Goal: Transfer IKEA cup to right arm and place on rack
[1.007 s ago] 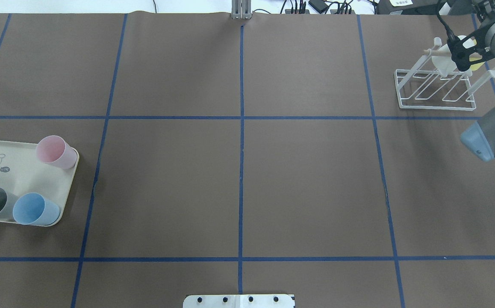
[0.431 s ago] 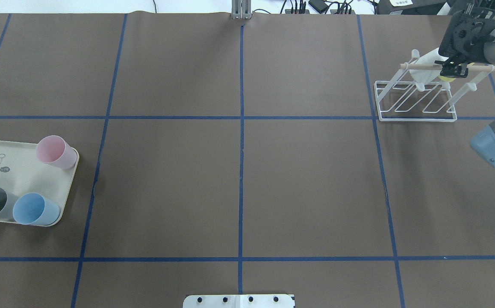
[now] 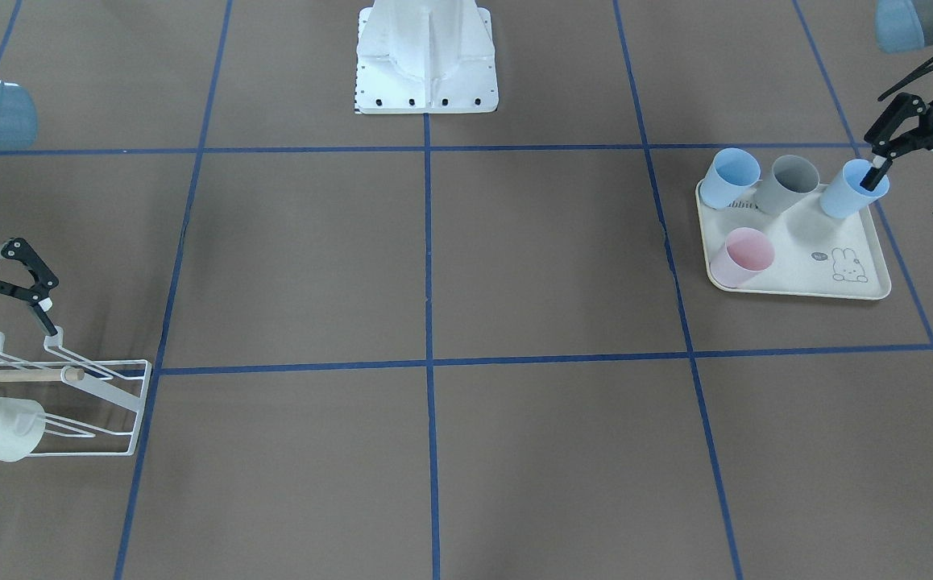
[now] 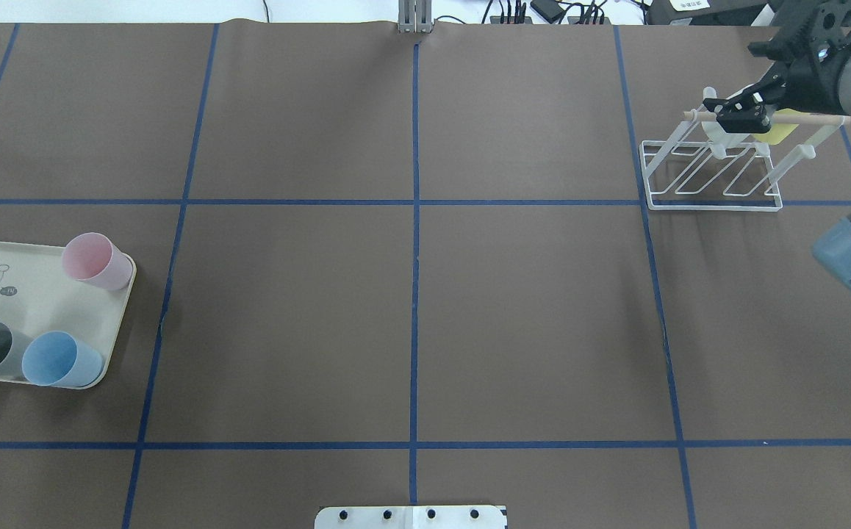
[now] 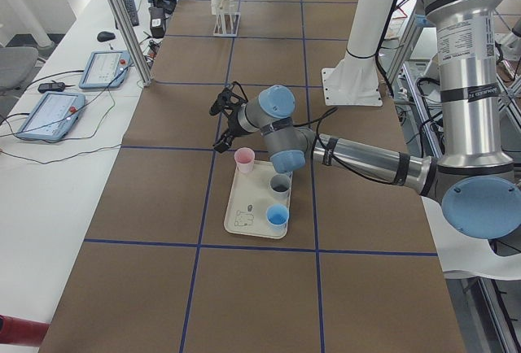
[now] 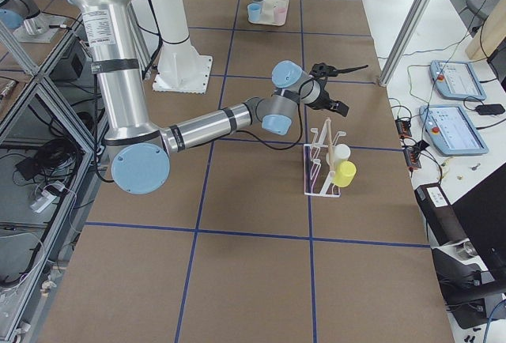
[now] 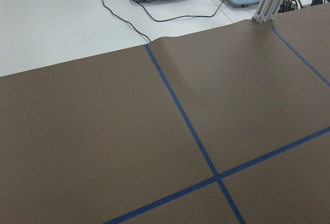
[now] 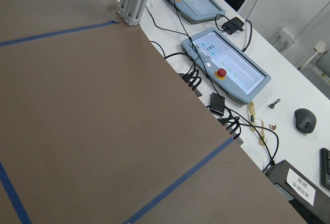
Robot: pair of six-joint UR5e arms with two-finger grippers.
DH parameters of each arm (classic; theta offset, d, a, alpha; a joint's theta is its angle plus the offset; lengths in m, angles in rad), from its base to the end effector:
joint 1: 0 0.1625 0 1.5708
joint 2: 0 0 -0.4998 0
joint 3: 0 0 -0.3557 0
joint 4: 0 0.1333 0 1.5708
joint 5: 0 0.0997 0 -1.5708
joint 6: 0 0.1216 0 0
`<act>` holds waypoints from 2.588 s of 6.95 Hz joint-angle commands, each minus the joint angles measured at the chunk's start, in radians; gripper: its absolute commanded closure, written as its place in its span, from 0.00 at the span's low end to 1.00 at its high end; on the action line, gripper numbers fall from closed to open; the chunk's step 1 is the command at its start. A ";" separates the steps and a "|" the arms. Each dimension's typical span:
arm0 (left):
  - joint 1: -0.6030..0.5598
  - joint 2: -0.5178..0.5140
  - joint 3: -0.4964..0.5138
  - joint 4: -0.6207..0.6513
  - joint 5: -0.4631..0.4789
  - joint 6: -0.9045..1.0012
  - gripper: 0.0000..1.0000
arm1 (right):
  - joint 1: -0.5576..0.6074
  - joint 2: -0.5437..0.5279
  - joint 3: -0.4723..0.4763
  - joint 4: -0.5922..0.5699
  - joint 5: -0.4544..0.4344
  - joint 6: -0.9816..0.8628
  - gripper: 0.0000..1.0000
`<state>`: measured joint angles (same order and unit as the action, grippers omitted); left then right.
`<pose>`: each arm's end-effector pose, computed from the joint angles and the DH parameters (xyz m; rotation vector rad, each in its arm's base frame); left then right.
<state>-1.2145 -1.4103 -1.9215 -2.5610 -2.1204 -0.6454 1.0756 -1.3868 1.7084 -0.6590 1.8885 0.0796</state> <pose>0.0753 -0.4023 0.5359 0.7719 0.9712 0.0731 -0.1874 -0.5476 0.4856 1.1088 -0.6197 -0.5548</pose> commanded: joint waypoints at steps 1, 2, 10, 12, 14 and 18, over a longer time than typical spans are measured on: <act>0.003 -0.001 0.001 0.002 0.007 -0.003 0.00 | -0.023 0.009 0.055 0.010 0.012 0.235 0.01; 0.030 -0.002 0.010 0.005 0.017 -0.023 0.00 | -0.075 0.009 0.098 0.007 0.015 0.299 0.01; 0.444 -0.002 0.150 -0.001 0.431 -0.296 0.01 | -0.250 0.126 0.240 -0.200 0.006 0.425 0.01; 0.464 -0.002 0.151 -0.001 0.431 -0.310 0.50 | -0.250 0.124 0.241 -0.200 0.006 0.425 0.01; 0.467 -0.001 0.151 -0.001 0.430 -0.310 0.72 | -0.250 0.118 0.238 -0.200 0.004 0.425 0.01; 0.451 0.010 0.122 -0.001 0.416 -0.281 1.00 | -0.252 0.117 0.234 -0.198 0.007 0.413 0.01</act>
<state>-0.7540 -1.4047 -1.7822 -2.5628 -1.6988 -0.9434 0.8239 -1.2689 1.9450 -0.8587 1.8937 0.4995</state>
